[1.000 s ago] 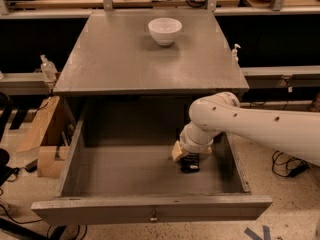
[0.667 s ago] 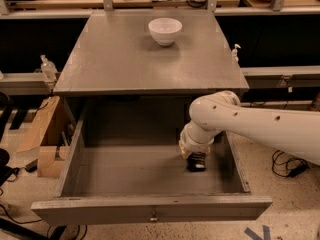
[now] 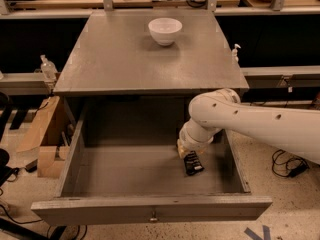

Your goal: Pick rxbar chocolate from top drawer and place on counter

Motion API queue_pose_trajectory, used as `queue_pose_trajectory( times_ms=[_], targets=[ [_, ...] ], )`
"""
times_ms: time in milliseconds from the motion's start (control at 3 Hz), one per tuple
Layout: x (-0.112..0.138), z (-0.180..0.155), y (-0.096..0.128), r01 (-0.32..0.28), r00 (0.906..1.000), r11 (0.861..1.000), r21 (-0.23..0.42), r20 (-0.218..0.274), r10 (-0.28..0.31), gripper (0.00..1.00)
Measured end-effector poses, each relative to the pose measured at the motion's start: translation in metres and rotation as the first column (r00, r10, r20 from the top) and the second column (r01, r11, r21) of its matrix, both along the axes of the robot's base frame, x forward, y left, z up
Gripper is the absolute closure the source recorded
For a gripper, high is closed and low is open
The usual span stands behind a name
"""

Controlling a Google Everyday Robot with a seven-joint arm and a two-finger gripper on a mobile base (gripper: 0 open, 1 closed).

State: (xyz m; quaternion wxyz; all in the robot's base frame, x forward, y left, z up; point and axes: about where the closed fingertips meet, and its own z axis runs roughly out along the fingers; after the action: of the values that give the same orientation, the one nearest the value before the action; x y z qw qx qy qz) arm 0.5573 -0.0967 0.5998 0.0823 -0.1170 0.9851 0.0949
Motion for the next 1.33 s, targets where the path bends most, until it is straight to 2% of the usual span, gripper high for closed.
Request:
queue_pose_trajectory(
  times_ms=[333, 667, 1000, 1333],
  targets=[
    [-0.003, 0.017, -0.012, 0.013, 0.9997, 1.0, 0.025, 0.019, -0.014, 1.0],
    [-0.002, 0.058, -0.027, 0.01, 0.9986, 0.999, 0.032, 0.052, -0.012, 1.0],
    [0.005, 0.137, -0.043, -0.031, 0.9956, 0.999, 0.008, 0.088, 0.03, 1.0],
    [0.014, 0.208, -0.047, -0.067, 0.9895, 0.997, -0.034, 0.126, 0.071, 1.0]
  ],
)
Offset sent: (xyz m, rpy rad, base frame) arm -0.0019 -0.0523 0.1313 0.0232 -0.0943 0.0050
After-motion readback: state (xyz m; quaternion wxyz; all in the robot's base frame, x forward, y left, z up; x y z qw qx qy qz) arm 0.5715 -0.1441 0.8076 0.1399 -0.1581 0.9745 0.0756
